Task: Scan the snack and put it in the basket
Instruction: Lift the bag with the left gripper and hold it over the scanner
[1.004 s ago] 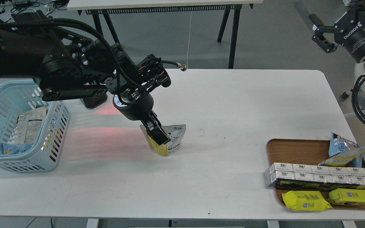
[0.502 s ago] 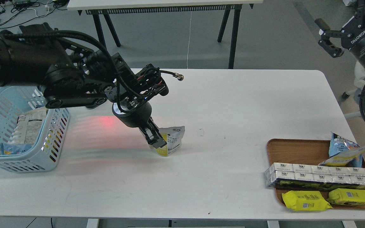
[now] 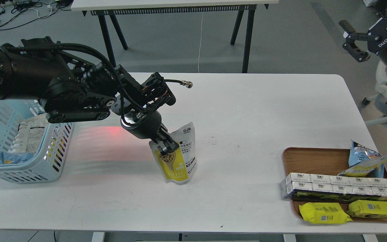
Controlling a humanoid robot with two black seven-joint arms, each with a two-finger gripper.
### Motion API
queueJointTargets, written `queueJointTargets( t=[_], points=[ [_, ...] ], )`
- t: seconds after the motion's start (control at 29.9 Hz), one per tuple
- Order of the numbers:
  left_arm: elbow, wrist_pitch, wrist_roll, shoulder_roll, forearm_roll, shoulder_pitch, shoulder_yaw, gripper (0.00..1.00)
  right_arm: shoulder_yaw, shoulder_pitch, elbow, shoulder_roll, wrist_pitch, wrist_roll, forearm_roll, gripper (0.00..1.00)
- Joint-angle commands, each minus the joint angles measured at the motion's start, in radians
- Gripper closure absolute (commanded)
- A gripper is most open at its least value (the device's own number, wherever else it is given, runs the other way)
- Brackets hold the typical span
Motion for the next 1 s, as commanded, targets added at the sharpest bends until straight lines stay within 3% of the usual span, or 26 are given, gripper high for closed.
queueJointTargets(
  t=[0.0, 0.33, 0.77, 0.97],
  points=[
    [0.0, 0.007, 0.0, 0.043, 0.002, -0.029, -0.007, 1.0, 0.002, -0.004, 0.008, -0.006, 0.0, 0.0, 0.0, 0.04],
    [0.058, 0.014, 0.0, 0.147, 0.002, -0.152, 0.016, 1.0, 0.006, -0.006, 0.007, -0.013, 0.0, 0.0, 0.017, 0.04],
    [0.259, 0.042, 0.0, 0.19, 0.014, -0.091, 0.149, 1.0, 0.017, -0.006, 0.01, -0.013, 0.0, 0.0, 0.017, 0.04],
    [0.267, 0.043, 0.0, 0.247, 0.035, -0.086, 0.144, 1.0, 0.017, -0.006, 0.01, -0.013, 0.0, 0.0, 0.017, 0.04]
  ],
)
